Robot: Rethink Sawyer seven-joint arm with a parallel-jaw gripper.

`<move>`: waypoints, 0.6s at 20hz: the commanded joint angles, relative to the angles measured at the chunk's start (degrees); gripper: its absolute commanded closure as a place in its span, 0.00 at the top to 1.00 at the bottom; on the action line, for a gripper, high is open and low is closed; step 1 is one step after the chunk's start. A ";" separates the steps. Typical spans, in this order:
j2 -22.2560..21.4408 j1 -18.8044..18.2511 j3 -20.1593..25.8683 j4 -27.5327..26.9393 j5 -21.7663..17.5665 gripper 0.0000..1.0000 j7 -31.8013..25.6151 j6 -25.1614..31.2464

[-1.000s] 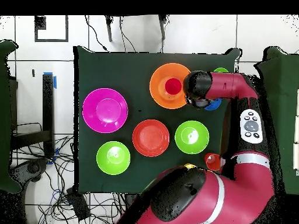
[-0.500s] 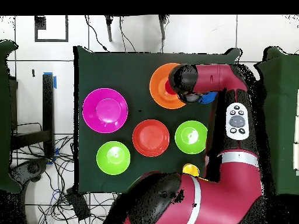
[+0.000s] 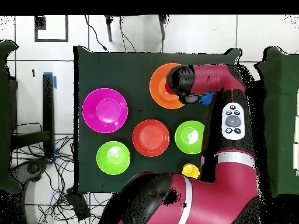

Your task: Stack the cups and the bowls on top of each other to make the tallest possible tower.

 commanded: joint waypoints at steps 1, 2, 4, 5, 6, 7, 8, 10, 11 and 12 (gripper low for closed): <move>1.60 1.11 0.76 -0.13 -5.07 0.00 -8.01 -0.48; 1.13 0.99 0.57 0.60 -5.01 0.00 -8.05 -0.75; 0.89 1.06 0.20 0.84 -5.13 0.00 -8.11 -0.73; 0.80 1.17 0.00 0.88 -5.24 0.00 -8.17 -0.75; 0.85 1.18 -0.14 0.96 -5.43 0.00 -8.42 -0.95; 0.79 1.20 -0.19 0.97 -5.38 0.00 -8.72 -0.95; 0.75 1.18 -0.26 1.13 -5.29 0.00 -8.67 -1.18; 0.59 1.66 -0.61 0.75 -5.48 0.00 -8.74 -1.49; 0.24 2.24 -1.16 0.75 -6.05 0.00 -8.43 -2.32; -0.23 3.20 -2.35 0.78 -7.04 0.00 -7.36 -2.93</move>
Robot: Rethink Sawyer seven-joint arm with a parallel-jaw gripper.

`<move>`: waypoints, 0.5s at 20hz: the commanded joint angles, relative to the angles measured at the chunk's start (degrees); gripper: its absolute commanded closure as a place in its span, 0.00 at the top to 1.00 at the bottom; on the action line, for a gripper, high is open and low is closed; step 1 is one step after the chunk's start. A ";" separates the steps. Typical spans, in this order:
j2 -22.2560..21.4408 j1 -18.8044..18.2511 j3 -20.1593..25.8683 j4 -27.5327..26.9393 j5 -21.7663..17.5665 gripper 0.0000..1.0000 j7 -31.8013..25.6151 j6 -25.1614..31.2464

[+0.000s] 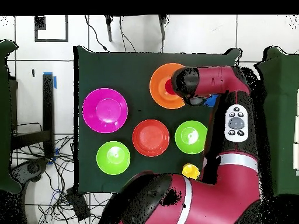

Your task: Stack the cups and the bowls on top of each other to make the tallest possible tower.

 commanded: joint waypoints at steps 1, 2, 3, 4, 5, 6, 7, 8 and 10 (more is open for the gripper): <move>-0.54 4.06 -0.85 0.48 -7.41 0.00 -6.02 -2.36; -0.83 4.80 -1.27 -0.33 -7.37 0.00 -5.83 -0.96; -1.18 5.36 -1.62 -0.89 -7.37 0.00 -6.37 0.49; -1.17 5.86 -1.71 -1.92 -7.29 0.00 -6.76 1.80; -1.30 6.23 -1.81 -2.31 -7.14 0.00 -6.93 2.50; -1.43 6.59 -1.90 -2.71 -6.98 0.00 -7.10 3.21; -1.47 6.83 -1.96 -2.96 -6.65 0.00 -7.13 3.84; -1.46 6.95 -1.92 -3.14 -6.22 0.00 -7.07 4.30; -1.51 7.28 -1.95 -3.53 -5.41 0.00 -6.98 5.43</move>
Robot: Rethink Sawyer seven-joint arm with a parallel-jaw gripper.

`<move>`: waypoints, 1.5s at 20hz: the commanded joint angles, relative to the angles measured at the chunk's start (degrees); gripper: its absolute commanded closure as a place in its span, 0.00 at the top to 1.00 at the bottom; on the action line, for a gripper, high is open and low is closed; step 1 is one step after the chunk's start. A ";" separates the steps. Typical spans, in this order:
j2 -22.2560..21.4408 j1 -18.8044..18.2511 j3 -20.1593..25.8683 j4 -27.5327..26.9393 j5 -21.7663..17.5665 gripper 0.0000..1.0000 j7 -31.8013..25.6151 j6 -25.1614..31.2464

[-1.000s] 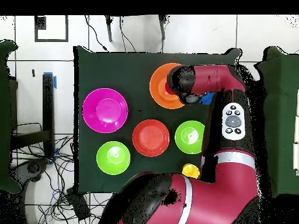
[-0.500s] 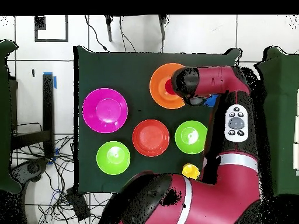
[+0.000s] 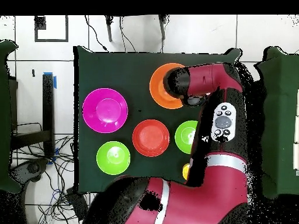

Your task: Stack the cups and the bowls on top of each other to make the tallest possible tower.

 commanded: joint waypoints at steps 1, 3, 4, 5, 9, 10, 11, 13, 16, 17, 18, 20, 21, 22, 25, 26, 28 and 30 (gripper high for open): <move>-0.45 3.07 2.09 -3.20 -2.42 0.00 -6.91 5.97; -0.76 3.49 1.90 -3.37 -1.64 0.00 -6.79 7.07; -0.76 3.78 1.92 -3.87 -1.30 0.00 -6.83 7.88; -0.86 3.96 1.93 -4.08 -1.04 0.00 -6.86 8.45; -1.12 4.66 2.25 -4.35 0.02 0.00 -5.70 9.90; -1.11 4.80 2.39 -4.41 0.26 0.00 -5.32 10.18; -1.11 4.97 2.52 -4.53 0.46 0.00 -5.16 10.61; -0.87 5.30 2.65 -5.18 0.75 0.00 -4.76 11.49; -1.24 5.86 2.38 -5.16 0.97 0.00 -4.43 12.47; -1.57 6.02 2.14 -4.62 0.93 0.00 -4.31 12.40; -1.64 6.20 2.08 -4.56 0.94 0.00 -4.06 12.50; -1.55 6.58 2.06 -4.70 0.98 0.00 -3.38 12.81; -1.43 6.79 2.08 -4.78 1.04 0.00 -2.81 12.86; -1.10 6.97 2.22 -5.18 1.11 0.00 -2.49 13.17; -0.12 7.49 2.78 -6.65 1.63 0.00 -1.49 14.45; -0.07 7.71 2.82 -6.83 1.77 0.00 -1.25 14.84; -0.54 8.08 2.62 -6.26 2.10 0.00 -0.70 15.23; -0.36 8.37 2.59 -6.68 2.36 0.00 -0.32 15.72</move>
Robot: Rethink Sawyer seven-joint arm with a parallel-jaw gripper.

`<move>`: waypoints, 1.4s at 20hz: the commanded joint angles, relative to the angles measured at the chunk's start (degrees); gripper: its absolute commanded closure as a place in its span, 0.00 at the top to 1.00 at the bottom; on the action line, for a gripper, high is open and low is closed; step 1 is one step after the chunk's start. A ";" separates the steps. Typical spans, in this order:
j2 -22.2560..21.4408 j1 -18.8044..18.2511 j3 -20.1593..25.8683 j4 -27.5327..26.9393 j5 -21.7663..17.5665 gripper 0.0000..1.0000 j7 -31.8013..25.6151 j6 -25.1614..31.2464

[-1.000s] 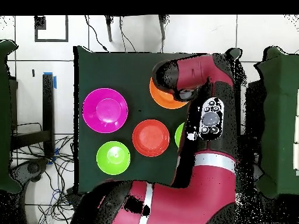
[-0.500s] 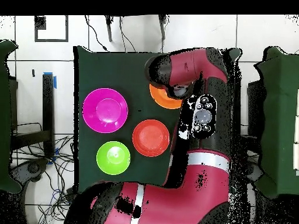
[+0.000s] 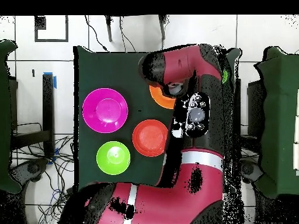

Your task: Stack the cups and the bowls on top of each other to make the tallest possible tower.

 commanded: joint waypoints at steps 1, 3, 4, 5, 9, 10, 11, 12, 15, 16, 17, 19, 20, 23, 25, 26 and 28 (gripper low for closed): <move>0.80 2.43 2.86 -1.57 1.46 0.00 -0.17 6.33; 1.16 2.59 2.98 -2.09 1.86 0.00 0.17 6.62; 1.36 2.65 3.04 -2.40 2.06 0.00 0.25 6.85; 1.58 2.72 3.06 -2.61 2.21 0.00 0.31 7.03; 1.88 2.92 3.06 -3.47 3.30 0.00 0.36 7.99; 2.01 2.98 3.03 -3.70 3.54 0.00 0.44 8.17; 2.19 3.06 3.03 -3.95 3.80 0.00 0.69 8.27; 2.38 3.16 3.07 -4.24 4.01 0.00 0.86 8.47; 2.91 3.42 3.23 -5.07 4.57 0.00 1.39 9.16; 3.03 3.41 3.29 -5.23 4.78 0.00 1.53 9.34; 3.02 3.43 3.29 -5.22 4.97 0.00 1.69 9.38; 3.24 3.55 3.28 -5.71 5.29 0.00 1.82 9.82; 3.37 3.61 3.29 -6.03 5.45 0.00 1.86 10.09; 3.95 3.76 3.35 -7.12 5.97 0.00 2.02 10.78; 4.52 3.77 3.50 -7.99 6.36 0.00 2.22 10.98; 4.85 3.83 3.62 -8.42 6.56 0.00 2.34 11.09; 5.13 3.86 3.75 -8.54 7.11 0.00 2.85 10.81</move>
